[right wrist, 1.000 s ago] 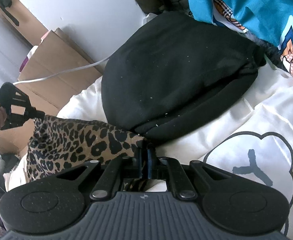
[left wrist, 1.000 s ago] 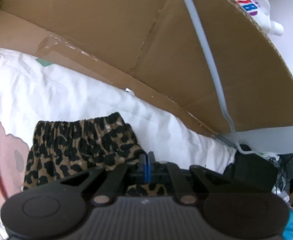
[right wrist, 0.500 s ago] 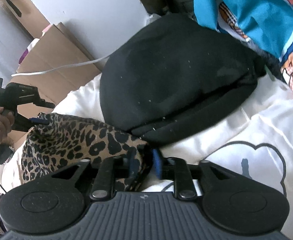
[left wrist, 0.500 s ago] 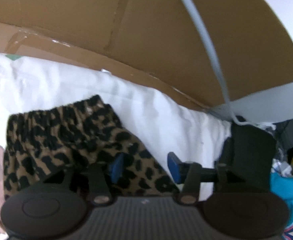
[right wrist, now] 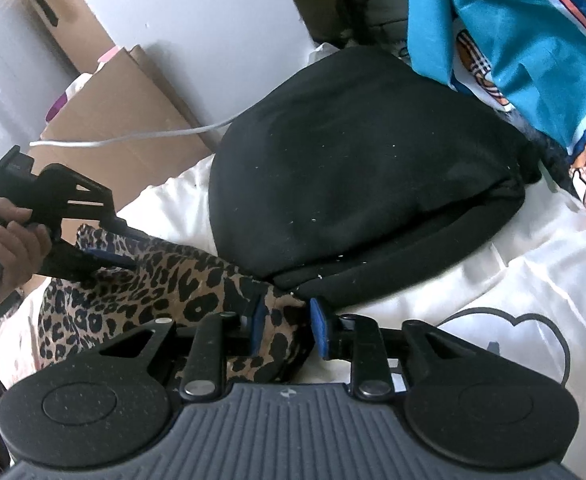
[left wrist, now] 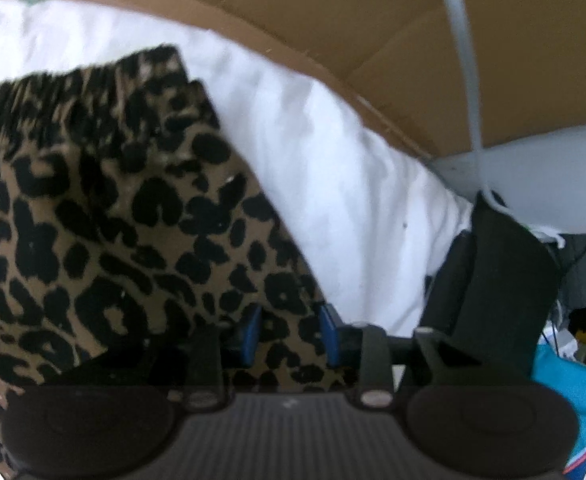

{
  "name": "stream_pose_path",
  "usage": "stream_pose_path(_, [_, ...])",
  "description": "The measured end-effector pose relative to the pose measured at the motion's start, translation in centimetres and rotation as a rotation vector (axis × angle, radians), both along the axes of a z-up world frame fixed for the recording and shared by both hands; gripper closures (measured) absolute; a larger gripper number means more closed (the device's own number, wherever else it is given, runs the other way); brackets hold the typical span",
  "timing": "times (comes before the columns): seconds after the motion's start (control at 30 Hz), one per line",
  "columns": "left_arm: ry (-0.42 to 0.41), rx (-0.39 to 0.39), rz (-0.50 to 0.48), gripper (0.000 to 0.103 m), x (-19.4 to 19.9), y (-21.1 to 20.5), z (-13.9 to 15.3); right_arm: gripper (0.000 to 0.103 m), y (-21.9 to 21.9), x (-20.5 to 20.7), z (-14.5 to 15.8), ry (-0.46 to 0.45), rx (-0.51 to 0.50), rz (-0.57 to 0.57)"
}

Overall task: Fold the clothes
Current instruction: 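Open the right tool and release the folded leopard shorts on the sheet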

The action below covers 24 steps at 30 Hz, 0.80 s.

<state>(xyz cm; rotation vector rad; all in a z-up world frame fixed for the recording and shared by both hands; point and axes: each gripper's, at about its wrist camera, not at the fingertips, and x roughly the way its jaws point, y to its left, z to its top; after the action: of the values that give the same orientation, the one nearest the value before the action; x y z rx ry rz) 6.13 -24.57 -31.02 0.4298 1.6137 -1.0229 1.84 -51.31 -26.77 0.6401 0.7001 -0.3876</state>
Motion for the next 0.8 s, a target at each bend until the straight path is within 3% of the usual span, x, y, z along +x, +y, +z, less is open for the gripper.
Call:
stream_pose_path(0.07, [-0.017,0.005,-0.003,0.092,0.0,0.2,0.0,0.088,0.0,-0.2,0.1,-0.003,-0.008,-0.001])
stream_pose_path(0.1, [-0.025,0.004,-0.008,0.097,0.0,0.3,0.1,0.098,-0.1,-0.3,0.1,-0.005,-0.011,-0.002])
stream_pose_path(0.2, [-0.031,-0.033,-0.031,0.102,-0.1,0.5,1.3,0.102,-0.1,-0.5,0.2,-0.010,-0.011,-0.007])
stream_pose_path(0.47, [-0.030,-0.111,-0.071,0.103,-1.1,-0.7,4.1,0.103,0.5,-0.9,1.6,-0.038,-0.055,-0.033])
stream_pose_path(0.63, [-0.037,-0.071,-0.069,0.102,-1.7,-1.5,1.7,0.103,0.2,-0.2,1.0,0.014,-0.070,-0.016])
stream_pose_path(0.73, [-0.023,-0.029,-0.082,0.097,-2.1,-1.4,-0.5,0.103,-0.3,0.0,0.0,0.076,-0.048,-0.042])
stream_pose_path(0.8, [-0.036,-0.061,-0.112,0.085,-2.7,-1.2,0.1,0.101,-0.6,-0.2,0.0,0.084,-0.046,-0.065])
